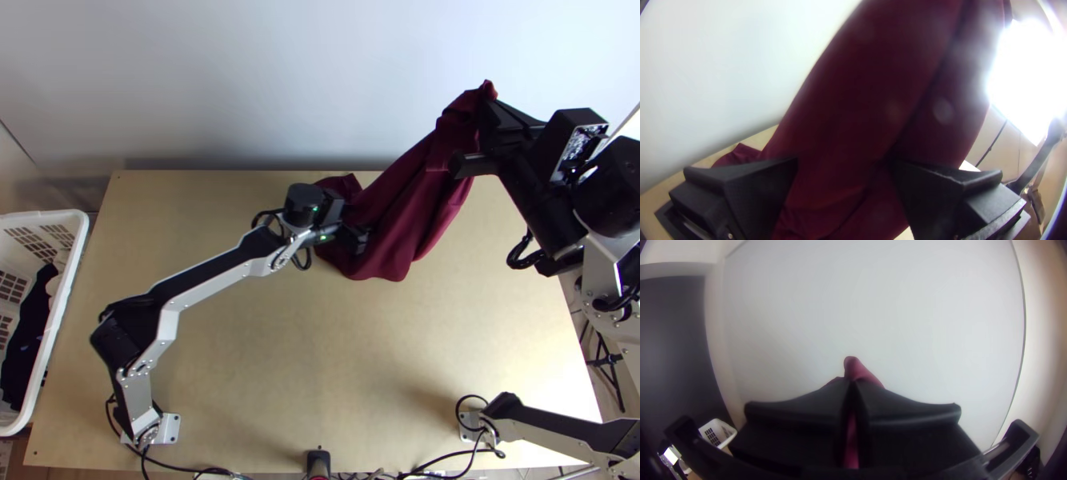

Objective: Fold the t-shirt

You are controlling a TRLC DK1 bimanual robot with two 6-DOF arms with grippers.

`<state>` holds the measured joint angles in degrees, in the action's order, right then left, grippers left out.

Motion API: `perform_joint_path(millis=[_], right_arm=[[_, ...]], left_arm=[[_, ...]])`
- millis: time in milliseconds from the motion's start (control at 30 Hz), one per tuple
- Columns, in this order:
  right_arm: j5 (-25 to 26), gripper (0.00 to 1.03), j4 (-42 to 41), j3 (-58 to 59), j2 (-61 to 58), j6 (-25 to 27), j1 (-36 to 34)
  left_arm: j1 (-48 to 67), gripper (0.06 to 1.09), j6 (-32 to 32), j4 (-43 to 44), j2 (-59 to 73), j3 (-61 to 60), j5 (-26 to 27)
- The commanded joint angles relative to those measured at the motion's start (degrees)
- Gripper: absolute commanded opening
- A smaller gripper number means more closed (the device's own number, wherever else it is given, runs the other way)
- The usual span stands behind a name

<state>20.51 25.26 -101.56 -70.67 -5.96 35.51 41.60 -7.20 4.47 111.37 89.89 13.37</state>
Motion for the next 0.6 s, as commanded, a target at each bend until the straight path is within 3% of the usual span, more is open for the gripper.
perform_joint_path(millis=[0,133,167,200,233,267,300,567], right_arm=[[-0.3,0.03,1.38,0.04,0.54,-0.9,-0.09],[-0.39,0.03,1.55,0.13,0.54,-1.34,-0.26],[-0.47,0.03,1.73,0.22,0.54,-1.51,-0.26],[-0.47,0.03,1.73,0.31,0.54,-1.51,-0.26],[-0.47,0.03,1.73,0.4,0.54,-1.6,-0.26],[-0.47,0.03,1.73,0.4,0.45,-1.6,-0.26],[-0.47,0.03,1.73,0.4,0.45,-1.6,-0.26],[-0.47,0.03,1.64,0.75,0.8,-1.43,-1.14]], left_arm=[[3.04,1.04,6.59,3.88,4.91,3.1,1.05],[3.22,1.03,8.78,3.62,7.63,5.3,1.93],[3.22,0.92,9.75,3.0,8.25,5.83,1.84],[3.13,0.66,10.19,4.06,9.13,6.0,0.52],[3.13,0.3,10.45,6.43,9.92,6.18,-3.43],[3.13,0.09,12.04,8.45,10.8,6.18,-7.04],[2.78,0.09,12.83,9.86,11.5,6.27,-9.67],[-3.46,0.09,11.42,3.44,0.86,5.21,-11.17]])
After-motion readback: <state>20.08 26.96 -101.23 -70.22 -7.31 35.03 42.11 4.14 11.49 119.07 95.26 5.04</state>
